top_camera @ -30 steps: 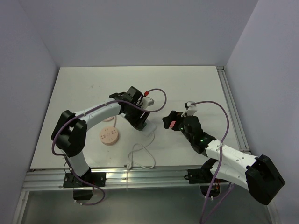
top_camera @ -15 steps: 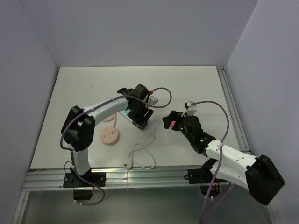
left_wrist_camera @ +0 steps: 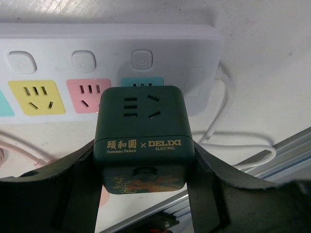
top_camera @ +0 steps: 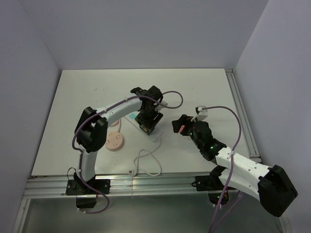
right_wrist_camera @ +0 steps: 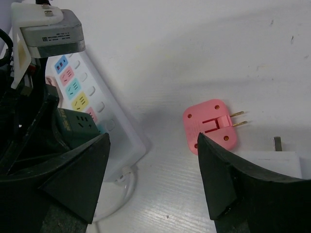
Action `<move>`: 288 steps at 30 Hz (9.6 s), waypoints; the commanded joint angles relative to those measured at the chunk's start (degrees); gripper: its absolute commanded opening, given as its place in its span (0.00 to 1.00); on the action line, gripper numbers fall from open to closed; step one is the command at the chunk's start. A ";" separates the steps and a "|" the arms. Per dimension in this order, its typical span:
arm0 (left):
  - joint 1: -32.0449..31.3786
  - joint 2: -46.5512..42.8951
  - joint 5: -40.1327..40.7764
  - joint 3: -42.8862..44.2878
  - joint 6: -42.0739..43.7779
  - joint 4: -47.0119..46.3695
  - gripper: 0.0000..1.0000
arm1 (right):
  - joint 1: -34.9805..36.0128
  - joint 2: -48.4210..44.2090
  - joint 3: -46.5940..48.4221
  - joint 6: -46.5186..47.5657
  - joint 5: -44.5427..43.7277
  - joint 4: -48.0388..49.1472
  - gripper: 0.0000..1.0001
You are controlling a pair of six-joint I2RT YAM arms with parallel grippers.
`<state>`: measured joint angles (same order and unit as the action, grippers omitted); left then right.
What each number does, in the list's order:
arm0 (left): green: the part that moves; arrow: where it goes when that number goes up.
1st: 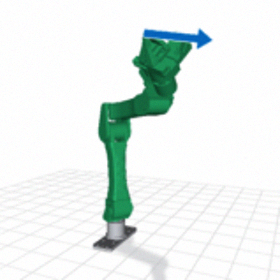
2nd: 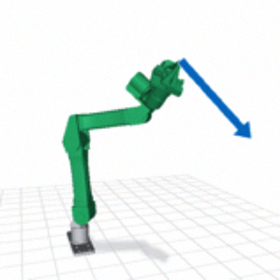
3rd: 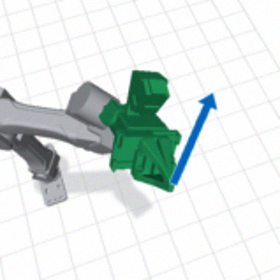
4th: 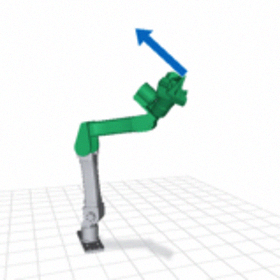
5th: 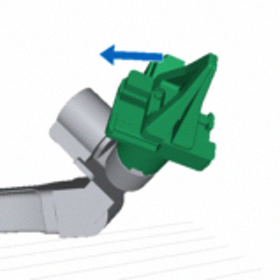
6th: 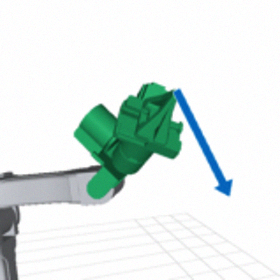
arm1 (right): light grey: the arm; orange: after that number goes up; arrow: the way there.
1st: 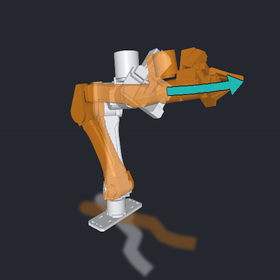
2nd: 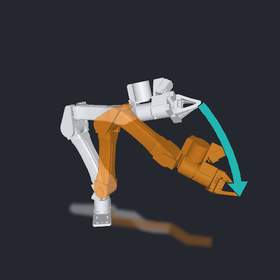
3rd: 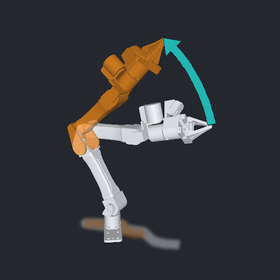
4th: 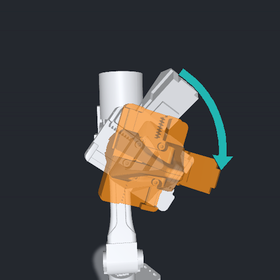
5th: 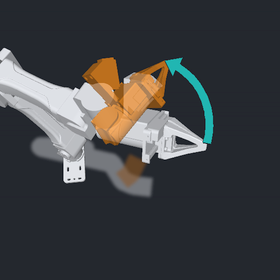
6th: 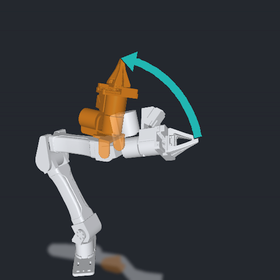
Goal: Insert the plug
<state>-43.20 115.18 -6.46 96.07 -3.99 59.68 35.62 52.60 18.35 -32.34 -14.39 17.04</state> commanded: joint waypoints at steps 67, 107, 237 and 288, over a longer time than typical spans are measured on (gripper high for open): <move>-3.03 10.78 0.57 5.44 0.30 -0.01 0.18 | -0.90 -0.74 -0.68 -0.62 -1.96 1.24 0.71; 4.26 -21.81 -1.89 -5.26 -3.74 -12.73 0.99 | -1.07 2.06 1.16 0.78 -2.13 -0.86 0.76; -18.15 -34.94 41.26 -53.10 -23.17 -93.61 0.56 | 0.07 19.21 34.83 -24.88 21.86 -19.77 0.36; -2.24 -67.63 28.87 -73.57 -25.89 -79.19 0.00 | -0.47 21.57 25.15 5.69 30.92 -12.90 0.91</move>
<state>-46.39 48.80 24.75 22.79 -30.50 -18.70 33.06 73.78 43.13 -33.98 14.68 0.47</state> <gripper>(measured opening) 0.245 0.908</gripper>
